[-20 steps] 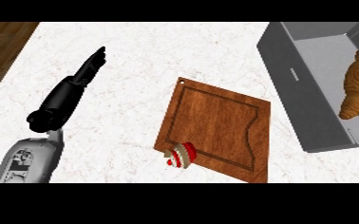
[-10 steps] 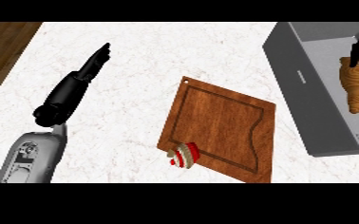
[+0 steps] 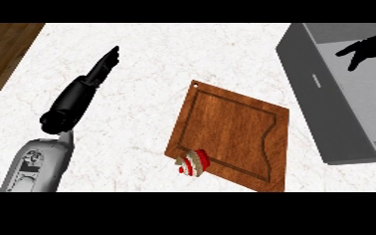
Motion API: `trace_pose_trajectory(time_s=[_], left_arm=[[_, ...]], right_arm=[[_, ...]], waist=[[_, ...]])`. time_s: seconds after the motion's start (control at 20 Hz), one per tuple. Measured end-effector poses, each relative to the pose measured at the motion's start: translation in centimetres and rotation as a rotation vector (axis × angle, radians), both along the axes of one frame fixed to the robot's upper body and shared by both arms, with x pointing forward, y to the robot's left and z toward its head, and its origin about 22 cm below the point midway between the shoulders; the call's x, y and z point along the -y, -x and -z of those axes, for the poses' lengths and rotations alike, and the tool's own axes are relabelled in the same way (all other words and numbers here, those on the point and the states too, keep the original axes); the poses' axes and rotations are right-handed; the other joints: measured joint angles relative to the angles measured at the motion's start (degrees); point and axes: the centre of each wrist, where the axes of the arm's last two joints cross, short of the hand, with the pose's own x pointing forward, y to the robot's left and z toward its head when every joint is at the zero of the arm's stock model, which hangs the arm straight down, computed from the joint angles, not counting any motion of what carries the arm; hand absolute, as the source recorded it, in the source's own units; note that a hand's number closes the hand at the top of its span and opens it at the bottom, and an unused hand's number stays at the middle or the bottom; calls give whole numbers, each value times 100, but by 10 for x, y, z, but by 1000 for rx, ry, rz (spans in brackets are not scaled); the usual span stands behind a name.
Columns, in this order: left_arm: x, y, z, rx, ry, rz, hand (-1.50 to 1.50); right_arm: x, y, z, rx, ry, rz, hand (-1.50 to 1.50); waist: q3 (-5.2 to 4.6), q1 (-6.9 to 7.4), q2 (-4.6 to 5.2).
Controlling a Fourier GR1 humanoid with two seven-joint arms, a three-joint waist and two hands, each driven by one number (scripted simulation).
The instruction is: Pick the croissant from the cutting board and place it in the cardboard box
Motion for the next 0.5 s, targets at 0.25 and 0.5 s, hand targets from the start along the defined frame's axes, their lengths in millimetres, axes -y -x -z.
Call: trace_pose_trajectory(time_s=[0.25,0.5], left_arm=[[-2,2,2,0,6,-11,0],[-2,4,4,-1,4,-13,0]], right_arm=[[-7,-8,19,-14,-324,11,-150],[-6,-12,44,-136,-660,138,-150]], waist=[[7,-45,-14],[5,-36,4]])
